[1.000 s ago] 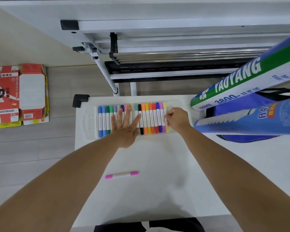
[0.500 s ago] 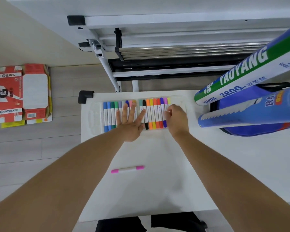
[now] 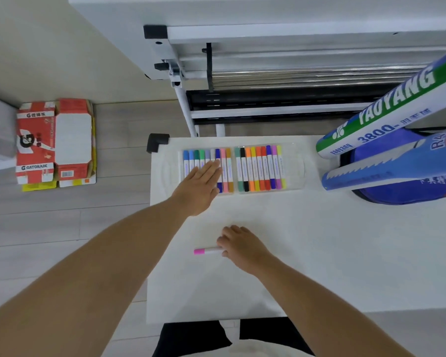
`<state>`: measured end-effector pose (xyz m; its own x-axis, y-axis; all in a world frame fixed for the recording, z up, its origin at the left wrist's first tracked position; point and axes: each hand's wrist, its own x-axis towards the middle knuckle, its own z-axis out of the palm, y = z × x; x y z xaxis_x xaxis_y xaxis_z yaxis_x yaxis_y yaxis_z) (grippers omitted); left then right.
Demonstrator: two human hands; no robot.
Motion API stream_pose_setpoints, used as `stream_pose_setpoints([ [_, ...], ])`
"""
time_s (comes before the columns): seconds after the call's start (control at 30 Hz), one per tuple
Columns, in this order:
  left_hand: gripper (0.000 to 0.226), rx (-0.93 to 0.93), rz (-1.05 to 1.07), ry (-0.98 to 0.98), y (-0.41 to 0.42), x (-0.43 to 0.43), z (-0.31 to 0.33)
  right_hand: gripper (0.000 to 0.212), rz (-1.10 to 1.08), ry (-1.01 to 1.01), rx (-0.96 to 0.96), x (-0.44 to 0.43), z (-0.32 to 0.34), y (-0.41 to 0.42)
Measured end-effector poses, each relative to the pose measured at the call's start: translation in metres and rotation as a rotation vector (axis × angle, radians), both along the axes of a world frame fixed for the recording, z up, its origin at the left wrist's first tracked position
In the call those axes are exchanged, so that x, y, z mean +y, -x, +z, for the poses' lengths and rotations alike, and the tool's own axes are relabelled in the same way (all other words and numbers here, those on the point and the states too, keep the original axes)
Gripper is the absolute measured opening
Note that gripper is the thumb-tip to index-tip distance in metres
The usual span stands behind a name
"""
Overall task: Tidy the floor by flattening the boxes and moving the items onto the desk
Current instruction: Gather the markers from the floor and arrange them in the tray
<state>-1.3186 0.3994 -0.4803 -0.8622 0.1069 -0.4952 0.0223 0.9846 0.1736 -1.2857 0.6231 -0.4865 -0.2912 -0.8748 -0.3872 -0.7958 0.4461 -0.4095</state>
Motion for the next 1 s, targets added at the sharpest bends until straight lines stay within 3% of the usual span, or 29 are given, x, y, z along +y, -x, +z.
stream_pose_setpoints([
  [0.17,0.062,0.021,0.054,-0.003,-0.001,0.009,-0.004,0.019,-0.102,-0.008,0.024,0.008,0.009,0.011],
  [0.27,0.063,0.021,0.090,0.009,0.000,0.015,-0.005,0.023,-0.313,0.019,0.014,0.022,0.023,0.034],
  [0.4,0.069,0.015,0.262,-0.031,0.015,0.029,-0.005,0.013,-0.595,0.004,-0.018,0.042,0.035,0.080],
  [0.53,0.073,0.014,0.411,-0.040,0.031,0.040,-0.011,0.004,-0.975,0.076,-0.161,0.057,0.040,0.125],
  [0.6,0.072,0.023,0.447,-0.038,0.035,0.043,-0.014,0.009,-1.110,0.117,-0.242,0.062,0.041,0.145],
  [0.83,0.066,0.184,0.492,-0.036,0.031,0.050,-0.033,0.013,-1.153,0.087,-0.314,0.077,0.038,0.195],
  [1.0,0.067,0.162,0.474,-0.037,0.033,0.048,-0.033,0.016,-1.082,0.027,-0.257,0.078,0.027,0.215],
])
